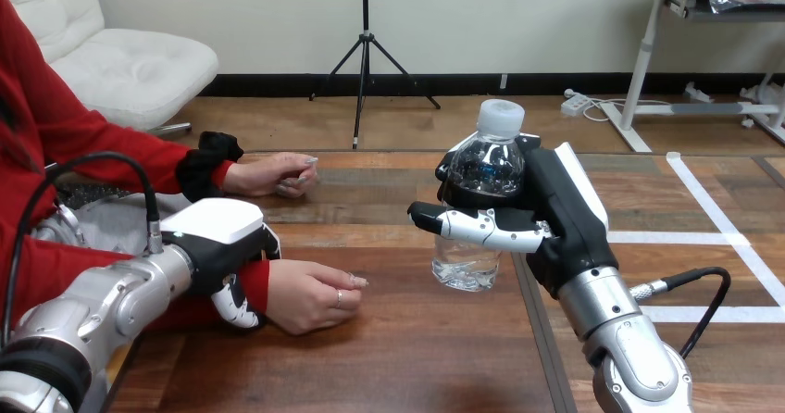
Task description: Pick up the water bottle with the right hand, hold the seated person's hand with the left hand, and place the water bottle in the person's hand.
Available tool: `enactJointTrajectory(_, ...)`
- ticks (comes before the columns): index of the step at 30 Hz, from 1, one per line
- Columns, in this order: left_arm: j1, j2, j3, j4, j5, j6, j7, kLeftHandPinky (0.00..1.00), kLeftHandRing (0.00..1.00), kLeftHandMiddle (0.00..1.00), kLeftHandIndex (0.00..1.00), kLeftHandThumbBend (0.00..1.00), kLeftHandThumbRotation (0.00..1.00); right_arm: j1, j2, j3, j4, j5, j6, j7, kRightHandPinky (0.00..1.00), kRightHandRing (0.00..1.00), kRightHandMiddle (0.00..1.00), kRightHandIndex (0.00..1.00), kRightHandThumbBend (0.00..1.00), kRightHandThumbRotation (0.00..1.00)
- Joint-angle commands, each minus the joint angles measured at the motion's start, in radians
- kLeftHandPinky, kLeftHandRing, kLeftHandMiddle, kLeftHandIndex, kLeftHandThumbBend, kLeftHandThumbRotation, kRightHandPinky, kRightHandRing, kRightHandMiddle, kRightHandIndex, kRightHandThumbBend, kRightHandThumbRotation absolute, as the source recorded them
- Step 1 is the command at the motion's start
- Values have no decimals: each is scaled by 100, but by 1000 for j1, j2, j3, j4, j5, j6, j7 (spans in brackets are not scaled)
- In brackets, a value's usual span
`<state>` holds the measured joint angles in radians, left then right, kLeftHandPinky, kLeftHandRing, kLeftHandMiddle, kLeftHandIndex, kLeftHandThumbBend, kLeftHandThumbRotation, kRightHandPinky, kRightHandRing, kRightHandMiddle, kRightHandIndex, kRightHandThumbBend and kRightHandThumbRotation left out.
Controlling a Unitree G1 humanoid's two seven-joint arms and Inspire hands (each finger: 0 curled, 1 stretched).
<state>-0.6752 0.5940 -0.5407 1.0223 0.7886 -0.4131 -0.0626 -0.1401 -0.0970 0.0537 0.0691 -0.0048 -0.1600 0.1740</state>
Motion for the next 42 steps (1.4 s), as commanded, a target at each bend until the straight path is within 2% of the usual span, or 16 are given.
enactJointTrajectory(1,10,-14,-32,52,16,-20,7,45,52,56,58,93,0,-41,-5,-20,-65,11,-9,-8,28,32,38,39,87,0)
enactJointTrajectory(2,9,-13,-34,56,19,-27,14,45,51,56,57,93,0,-41,-5,-20,-65,12,-8,-8,27,32,38,39,87,0)
enactJointTrajectory(5,12,-19,-5,65,-25,-42,-21,43,50,55,56,93,0,-42,-5,-21,-63,18,-10,-2,28,32,38,39,87,0)
enactJointTrajectory(8,9,-16,-19,72,-8,-52,7,43,50,55,55,94,0,-41,-5,-21,-70,12,2,-8,28,32,38,39,87,0)
enactJointTrajectory(10,8,-15,-14,77,-21,-67,-4,42,49,54,54,94,0,-42,-5,-21,-67,12,-4,-6,28,32,38,39,87,0)
enactJointTrajectory(14,2,-19,-9,81,-38,-58,-42,42,49,54,54,92,0,-41,-5,-21,-69,13,-3,-6,28,32,38,39,87,0)
enactJointTrajectory(20,2,-12,-18,76,-33,-76,-38,44,50,54,51,91,0,-40,-6,-21,-71,16,-4,-2,28,32,38,39,86,0)
enactJointTrajectory(25,5,-14,-7,75,-49,-73,-52,44,50,54,50,90,0,-38,-7,-21,-77,13,1,-4,27,32,38,39,86,0)
enactJointTrajectory(28,6,-17,-4,86,-56,-85,-41,44,50,53,49,89,0,-38,-9,-20,-78,12,2,-2,27,32,38,39,86,0)
enactJointTrajectory(32,5,-16,-5,77,-64,-72,-69,45,51,54,48,88,0,-37,-9,-21,-80,15,5,-1,27,32,38,39,86,0)
enactJointTrajectory(42,12,-11,-8,65,-66,-94,-48,46,51,54,48,88,0,-36,-6,-18,-77,19,11,-1,27,32,38,39,87,0)
